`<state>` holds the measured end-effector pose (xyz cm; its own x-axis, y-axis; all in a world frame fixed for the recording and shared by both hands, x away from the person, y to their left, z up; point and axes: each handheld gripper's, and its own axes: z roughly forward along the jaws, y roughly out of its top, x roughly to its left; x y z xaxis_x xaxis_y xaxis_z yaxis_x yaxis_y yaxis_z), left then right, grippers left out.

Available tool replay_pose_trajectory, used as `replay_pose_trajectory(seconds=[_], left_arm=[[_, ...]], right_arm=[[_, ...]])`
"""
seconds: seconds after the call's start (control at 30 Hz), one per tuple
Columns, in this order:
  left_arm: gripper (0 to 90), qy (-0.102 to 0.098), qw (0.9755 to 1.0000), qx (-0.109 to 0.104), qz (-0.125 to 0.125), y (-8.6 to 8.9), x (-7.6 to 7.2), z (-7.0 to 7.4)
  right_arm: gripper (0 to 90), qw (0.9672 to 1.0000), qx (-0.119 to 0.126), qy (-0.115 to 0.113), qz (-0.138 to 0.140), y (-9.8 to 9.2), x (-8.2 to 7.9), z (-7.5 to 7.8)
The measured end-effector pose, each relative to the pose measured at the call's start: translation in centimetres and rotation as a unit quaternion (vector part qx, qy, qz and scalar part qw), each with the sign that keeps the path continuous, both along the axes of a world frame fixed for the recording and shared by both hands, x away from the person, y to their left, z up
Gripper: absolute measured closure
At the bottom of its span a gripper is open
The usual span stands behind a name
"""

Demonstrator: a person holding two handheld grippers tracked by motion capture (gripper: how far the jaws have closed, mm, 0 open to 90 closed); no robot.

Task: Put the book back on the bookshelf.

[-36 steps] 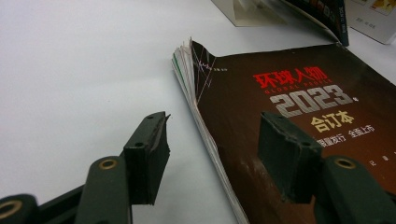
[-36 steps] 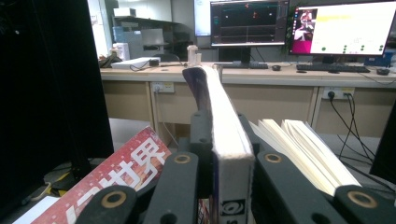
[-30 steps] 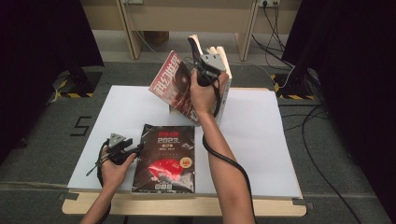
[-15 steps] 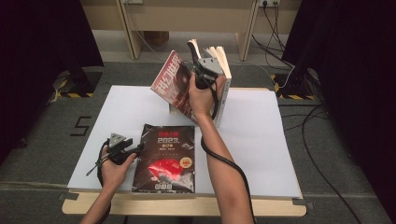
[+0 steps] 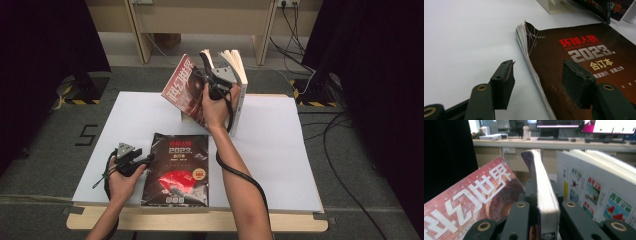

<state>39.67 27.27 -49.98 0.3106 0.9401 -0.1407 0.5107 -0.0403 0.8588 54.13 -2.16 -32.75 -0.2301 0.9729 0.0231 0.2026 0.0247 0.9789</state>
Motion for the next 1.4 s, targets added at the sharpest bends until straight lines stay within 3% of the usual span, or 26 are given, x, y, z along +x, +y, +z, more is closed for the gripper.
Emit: replay_pose_trajectory(seconds=[0.1,0.27,0.43,0.53,0.6,0.9,1.17,1.4], left_arm=[[42.3,-0.001,1.0000,0.001,0.000,0.0,0.0,0.0],[42.3,0.001,1.0000,0.002,0.000,-0.1,0.0,0.0],[42.4,0.001,1.0000,0.005,-0.001,-0.1,0.0,0.0],[42.4,0.002,1.0000,0.005,0.000,-0.1,0.0,0.0],[42.4,0.002,1.0000,0.005,0.000,-0.1,0.0,0.0],[42.4,0.001,1.0000,0.006,-0.001,-0.1,0.0,0.0],[42.4,-0.001,1.0000,0.009,-0.003,-0.2,0.0,0.0],[42.5,0.002,0.9999,0.011,-0.003,-0.2,0.0,0.0]], right_arm=[[81.1,0.9999,0.008,0.014,0.006,-0.2,-0.2,0.0],[78.8,0.9987,-0.001,0.049,0.014,-0.5,-0.8,0.5],[76.0,0.9960,0.013,0.085,0.022,-1.0,-0.8,0.9],[76.1,0.9955,0.004,0.093,0.021,-1.1,-0.9,0.9],[75.6,0.9950,0.013,0.096,0.021,-1.2,-1.0,0.9],[75.5,0.9957,0.008,0.091,0.018,-1.4,-1.8,1.0],[78.3,0.9933,0.007,0.114,0.017,-1.9,-1.6,1.4],[82.0,0.9941,-0.004,0.108,0.012,-2.1,-1.7,1.3]])
